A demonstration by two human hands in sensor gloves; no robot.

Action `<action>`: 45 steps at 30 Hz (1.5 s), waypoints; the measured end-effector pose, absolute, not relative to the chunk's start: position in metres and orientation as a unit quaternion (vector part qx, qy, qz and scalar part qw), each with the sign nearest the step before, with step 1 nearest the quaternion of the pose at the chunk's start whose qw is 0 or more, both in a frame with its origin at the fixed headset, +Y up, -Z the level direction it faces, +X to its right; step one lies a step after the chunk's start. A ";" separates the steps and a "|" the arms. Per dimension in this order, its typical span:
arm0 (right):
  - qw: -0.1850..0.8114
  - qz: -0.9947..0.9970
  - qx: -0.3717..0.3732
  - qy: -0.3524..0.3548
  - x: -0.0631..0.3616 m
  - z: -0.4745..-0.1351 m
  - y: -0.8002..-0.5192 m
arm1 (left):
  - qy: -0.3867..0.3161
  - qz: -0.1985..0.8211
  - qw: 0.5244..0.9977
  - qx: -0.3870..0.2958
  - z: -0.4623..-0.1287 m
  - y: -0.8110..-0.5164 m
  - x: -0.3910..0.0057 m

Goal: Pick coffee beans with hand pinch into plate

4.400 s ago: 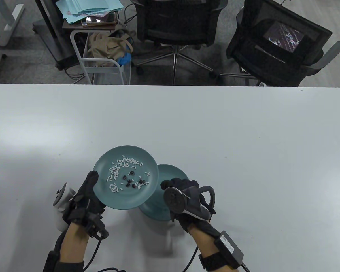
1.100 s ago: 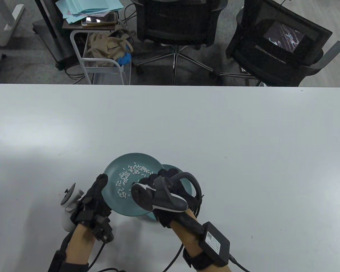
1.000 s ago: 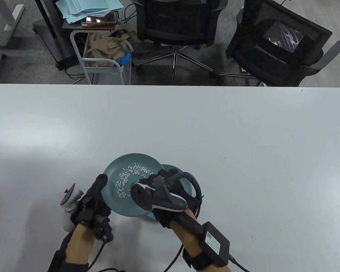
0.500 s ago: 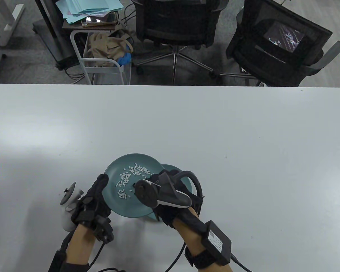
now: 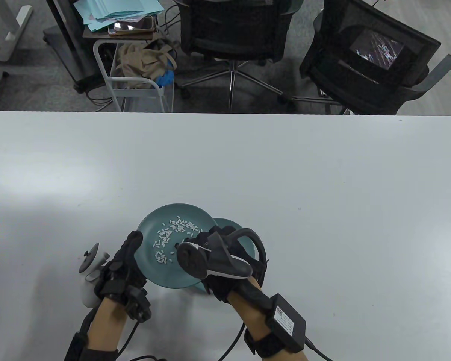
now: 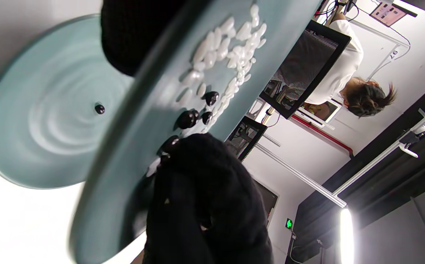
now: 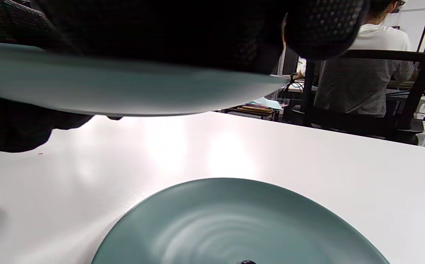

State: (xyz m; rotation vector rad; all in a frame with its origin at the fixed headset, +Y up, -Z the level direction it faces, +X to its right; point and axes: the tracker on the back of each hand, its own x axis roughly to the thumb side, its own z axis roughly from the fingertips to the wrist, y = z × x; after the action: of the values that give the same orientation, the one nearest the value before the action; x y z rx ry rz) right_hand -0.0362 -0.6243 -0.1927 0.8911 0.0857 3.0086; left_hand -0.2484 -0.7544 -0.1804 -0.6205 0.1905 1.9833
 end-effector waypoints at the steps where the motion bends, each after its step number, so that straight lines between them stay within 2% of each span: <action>1: 0.003 0.958 0.286 0.027 -0.037 -0.193 -0.625 | 0.081 0.821 0.503 -0.256 -0.180 -0.755 -0.249; 12: 0.003 0.953 0.298 0.060 -0.039 -0.194 -0.631 | 0.089 0.816 0.507 -0.264 -0.180 -0.759 -0.247; 19: 0.035 0.956 0.288 0.053 -0.035 -0.194 -0.628 | 0.089 0.818 0.506 -0.257 -0.179 -0.757 -0.247; 23: 0.015 0.955 0.290 0.054 -0.038 -0.194 -0.633 | 0.093 0.813 0.514 -0.257 -0.179 -0.758 -0.247; 32: 0.003 0.953 0.302 0.009 -0.042 -0.192 -0.633 | 0.094 0.820 0.499 -0.264 -0.178 -0.760 -0.245; 34: 0.002 0.954 0.299 0.001 -0.041 -0.192 -0.632 | 0.084 0.813 0.514 -0.259 -0.179 -0.756 -0.245; 36: 0.006 0.955 0.297 -0.021 -0.039 -0.190 -0.628 | 0.079 0.812 0.518 -0.256 -0.179 -0.754 -0.245; 39: 0.013 0.955 0.293 -0.055 -0.035 -0.187 -0.617 | 0.072 0.828 0.490 -0.264 -0.179 -0.753 -0.244; 45: 0.051 0.952 0.276 -0.126 -0.017 -0.183 -0.596 | 0.076 0.832 0.489 -0.250 -0.179 -0.753 -0.249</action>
State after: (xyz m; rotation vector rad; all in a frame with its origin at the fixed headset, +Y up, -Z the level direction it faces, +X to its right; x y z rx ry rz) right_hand -0.0173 -0.5963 -0.1825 0.8386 -0.3848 2.8962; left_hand -0.2487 -0.7528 -0.1790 -0.6077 0.1837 2.0218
